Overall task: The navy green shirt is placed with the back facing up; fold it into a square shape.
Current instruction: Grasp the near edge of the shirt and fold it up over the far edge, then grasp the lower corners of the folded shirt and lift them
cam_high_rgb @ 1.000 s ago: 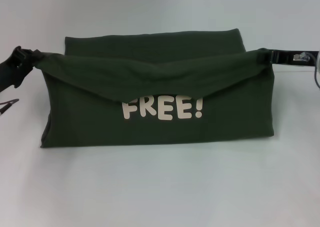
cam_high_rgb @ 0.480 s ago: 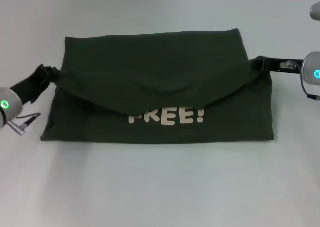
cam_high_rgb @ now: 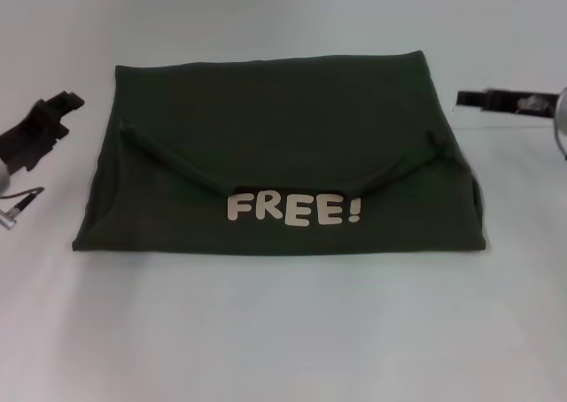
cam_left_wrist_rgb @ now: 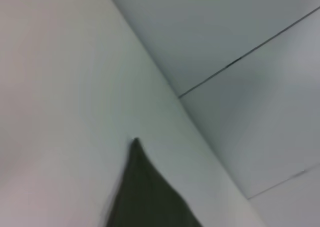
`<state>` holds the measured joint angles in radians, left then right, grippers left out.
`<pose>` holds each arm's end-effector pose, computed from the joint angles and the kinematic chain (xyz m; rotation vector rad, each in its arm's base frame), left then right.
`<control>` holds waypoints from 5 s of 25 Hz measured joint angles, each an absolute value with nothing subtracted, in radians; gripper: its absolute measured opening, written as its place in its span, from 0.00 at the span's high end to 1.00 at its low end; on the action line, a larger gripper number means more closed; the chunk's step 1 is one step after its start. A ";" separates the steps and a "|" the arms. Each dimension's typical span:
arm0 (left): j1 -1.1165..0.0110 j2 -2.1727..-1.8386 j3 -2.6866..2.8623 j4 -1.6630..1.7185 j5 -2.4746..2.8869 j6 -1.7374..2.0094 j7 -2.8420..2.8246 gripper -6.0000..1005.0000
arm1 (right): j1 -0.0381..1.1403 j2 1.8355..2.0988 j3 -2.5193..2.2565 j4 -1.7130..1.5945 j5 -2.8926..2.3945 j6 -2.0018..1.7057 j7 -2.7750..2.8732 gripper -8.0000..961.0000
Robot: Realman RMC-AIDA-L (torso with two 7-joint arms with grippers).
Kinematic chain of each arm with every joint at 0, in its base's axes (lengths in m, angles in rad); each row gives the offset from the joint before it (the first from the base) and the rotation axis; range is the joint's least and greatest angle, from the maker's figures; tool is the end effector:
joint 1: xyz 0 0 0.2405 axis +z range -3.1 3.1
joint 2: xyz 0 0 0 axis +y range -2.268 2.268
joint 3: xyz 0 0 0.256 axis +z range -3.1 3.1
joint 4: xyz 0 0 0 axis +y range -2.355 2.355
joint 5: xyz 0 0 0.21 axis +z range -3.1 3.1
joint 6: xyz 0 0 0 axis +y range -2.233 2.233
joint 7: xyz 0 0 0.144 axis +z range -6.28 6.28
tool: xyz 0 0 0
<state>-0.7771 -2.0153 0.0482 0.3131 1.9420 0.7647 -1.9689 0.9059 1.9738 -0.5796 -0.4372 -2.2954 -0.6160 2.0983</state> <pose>-0.3147 0.4439 0.0493 -1.3391 -1.6570 -1.0961 0.2574 0.4916 0.0515 -1.8673 1.1801 0.4002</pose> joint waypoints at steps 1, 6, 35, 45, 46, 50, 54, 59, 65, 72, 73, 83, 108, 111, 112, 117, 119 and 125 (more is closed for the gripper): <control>-0.768 -2.011 0.049 0.321 1.942 0.809 -1.971 0.54 | 0.895 1.974 -0.577 -0.463 -2.280 -0.618 2.091 0.46; -0.709 -1.996 0.083 0.391 1.975 1.088 -1.984 0.36 | 0.784 1.976 -0.575 -0.613 -2.043 -0.797 1.963 0.34; -0.647 -2.013 0.482 0.534 2.305 0.973 -1.936 0.13 | 0.643 1.891 -0.583 -0.609 -2.036 -1.355 1.892 0.04; -0.646 -2.011 0.492 0.527 2.340 0.956 -1.966 0.13 | 0.644 1.892 -0.583 -0.607 -2.040 -1.353 1.895 0.04; -0.647 -2.011 0.499 0.526 2.351 0.957 -1.975 0.13 | 0.644 1.893 -0.583 -0.607 -2.040 -1.353 1.895 0.04; -0.648 -2.015 0.519 0.525 2.361 0.972 -1.994 0.13 | 0.644 1.893 -0.583 -0.607 -2.040 -1.352 1.895 0.04; -0.649 -2.016 0.519 0.524 2.357 0.978 -1.996 0.13 | 0.644 1.893 -0.583 -0.607 -2.040 -1.351 1.895 0.04; -0.653 -2.017 0.518 0.531 2.355 0.970 -1.997 0.13 | 0.644 1.893 -0.583 -0.607 -2.040 -1.345 1.895 0.04; -0.655 -2.015 0.516 0.535 2.358 0.959 -1.997 0.21 | 0.645 1.893 -0.583 -0.597 -2.040 -1.345 1.896 0.04; -0.657 -2.014 0.520 0.535 2.359 0.959 -1.999 0.36 | 0.645 1.891 -0.583 -0.595 -2.040 -1.345 1.897 0.05; -0.658 -2.014 0.520 0.535 2.359 0.958 -1.999 0.38 | 0.645 1.891 -0.583 -0.595 -2.040 -1.345 1.897 0.05; -0.665 -2.010 0.524 0.535 2.378 0.925 -2.009 0.60 | 0.648 1.891 -0.583 -0.595 -2.049 -1.345 1.898 0.07; -0.687 -2.006 0.549 0.547 2.410 0.920 -2.089 0.99 | 0.728 1.827 -0.670 -0.600 -2.211 -1.349 2.286 0.11; -0.692 -2.006 0.549 0.546 2.410 0.922 -2.089 0.99 | 0.764 1.816 -0.707 -0.598 -2.312 -1.346 2.380 0.12; -0.693 -2.006 0.549 0.546 2.410 0.922 -2.089 0.99 | 0.776 1.816 -0.714 -0.598 -2.345 -1.343 2.398 0.12; -0.694 -2.008 0.549 0.545 2.409 0.921 -2.089 0.99 | 0.817 1.838 -0.741 -0.581 -2.468 -1.296 2.424 0.13; -0.693 -2.009 0.549 0.544 2.409 0.921 -2.089 0.99 | 0.825 1.847 -0.761 -0.565 -2.489 -1.263 2.424 0.13; -0.689 -2.009 0.547 0.545 2.405 0.920 -2.089 0.99 | 0.837 1.870 -0.800 -0.523 -2.497 -1.167 2.414 0.14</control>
<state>-0.6894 -2.0092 0.5473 0.5445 2.4045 0.9196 -2.0893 0.8366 1.8705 -0.7999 -0.5227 -2.4972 -1.1674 2.4137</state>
